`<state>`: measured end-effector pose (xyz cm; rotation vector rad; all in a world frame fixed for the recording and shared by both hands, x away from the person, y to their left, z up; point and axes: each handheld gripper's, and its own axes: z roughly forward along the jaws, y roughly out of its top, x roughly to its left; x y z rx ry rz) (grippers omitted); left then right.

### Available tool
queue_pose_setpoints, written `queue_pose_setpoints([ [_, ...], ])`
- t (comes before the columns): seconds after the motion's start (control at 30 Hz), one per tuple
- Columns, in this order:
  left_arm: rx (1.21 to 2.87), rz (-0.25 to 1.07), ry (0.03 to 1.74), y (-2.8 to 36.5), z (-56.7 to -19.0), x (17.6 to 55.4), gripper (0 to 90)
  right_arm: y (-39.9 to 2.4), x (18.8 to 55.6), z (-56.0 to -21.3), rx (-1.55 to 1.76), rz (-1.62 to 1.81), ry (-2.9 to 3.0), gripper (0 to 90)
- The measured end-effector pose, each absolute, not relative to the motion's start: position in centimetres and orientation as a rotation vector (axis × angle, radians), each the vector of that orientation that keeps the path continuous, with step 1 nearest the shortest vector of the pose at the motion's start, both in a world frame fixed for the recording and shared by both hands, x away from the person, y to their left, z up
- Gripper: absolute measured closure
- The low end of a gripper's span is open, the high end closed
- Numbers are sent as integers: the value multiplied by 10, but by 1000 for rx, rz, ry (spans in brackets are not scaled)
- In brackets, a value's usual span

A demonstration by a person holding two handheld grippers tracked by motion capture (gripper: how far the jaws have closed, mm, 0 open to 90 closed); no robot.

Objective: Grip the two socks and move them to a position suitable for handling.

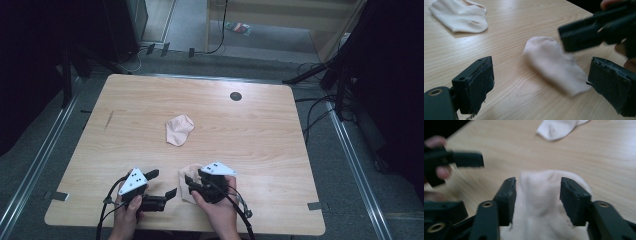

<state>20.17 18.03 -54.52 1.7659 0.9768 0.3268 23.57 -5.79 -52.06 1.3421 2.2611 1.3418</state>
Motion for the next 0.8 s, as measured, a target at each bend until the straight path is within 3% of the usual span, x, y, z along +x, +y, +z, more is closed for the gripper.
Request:
queue_pose_setpoints([
  [0.1, 1764, 326, 982, 181, -546, 202, 67, -78, 240, -507, 1362, 1406, 2175, 476],
  [0.3, 1776, 319, 982, 181, -549, 204, 67, -102, 243, -507, 1388, 1362, 2222, 643],
  [0.6, 1779, 303, 990, 181, -550, 204, 67, -82, 233, -535, 1353, 1165, 2419, 649],
  [0.73, 1789, 306, 987, 180, -551, 205, 67, -78, 231, -539, 1339, 1122, 2409, 745],
  [0.8, 1792, 303, 985, 180, -551, 205, 68, -75, 229, -539, 1328, 1106, 2414, 840],
])
